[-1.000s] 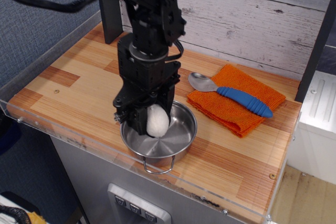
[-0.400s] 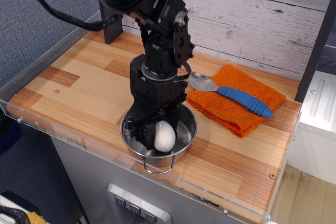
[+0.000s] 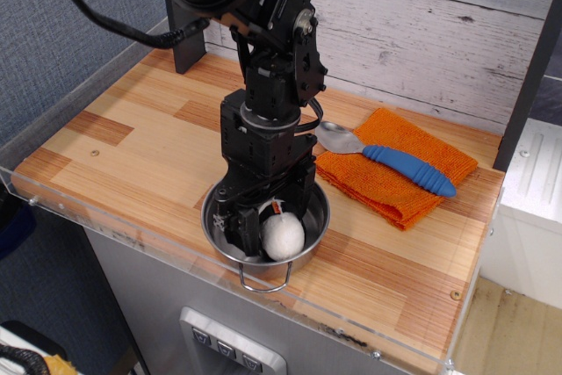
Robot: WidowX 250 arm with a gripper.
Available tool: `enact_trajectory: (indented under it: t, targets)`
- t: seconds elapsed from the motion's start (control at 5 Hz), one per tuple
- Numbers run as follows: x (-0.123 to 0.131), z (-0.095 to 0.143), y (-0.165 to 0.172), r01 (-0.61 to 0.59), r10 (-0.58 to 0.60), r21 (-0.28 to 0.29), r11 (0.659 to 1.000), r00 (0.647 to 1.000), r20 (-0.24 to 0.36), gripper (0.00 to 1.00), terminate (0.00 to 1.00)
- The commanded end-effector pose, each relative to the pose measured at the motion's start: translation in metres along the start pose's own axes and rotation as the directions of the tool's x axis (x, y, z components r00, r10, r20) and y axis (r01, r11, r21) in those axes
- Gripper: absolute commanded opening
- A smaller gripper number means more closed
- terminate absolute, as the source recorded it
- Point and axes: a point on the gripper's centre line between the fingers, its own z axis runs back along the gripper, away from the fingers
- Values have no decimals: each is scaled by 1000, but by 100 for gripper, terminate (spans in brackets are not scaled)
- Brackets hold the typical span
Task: Place the egg in the pot.
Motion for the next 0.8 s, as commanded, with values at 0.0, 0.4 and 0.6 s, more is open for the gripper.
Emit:
enact_trajectory:
  t: [0.0,0.4,0.6]
  targets:
    - [2,16,2,-11,11,-50,999,1000,0,100,0]
    - [-2,56,2,5,-7,-112,994,1000,-18,100,0]
    - [-2,84,8,-1,-1,-169,986,1000,-13,100,0]
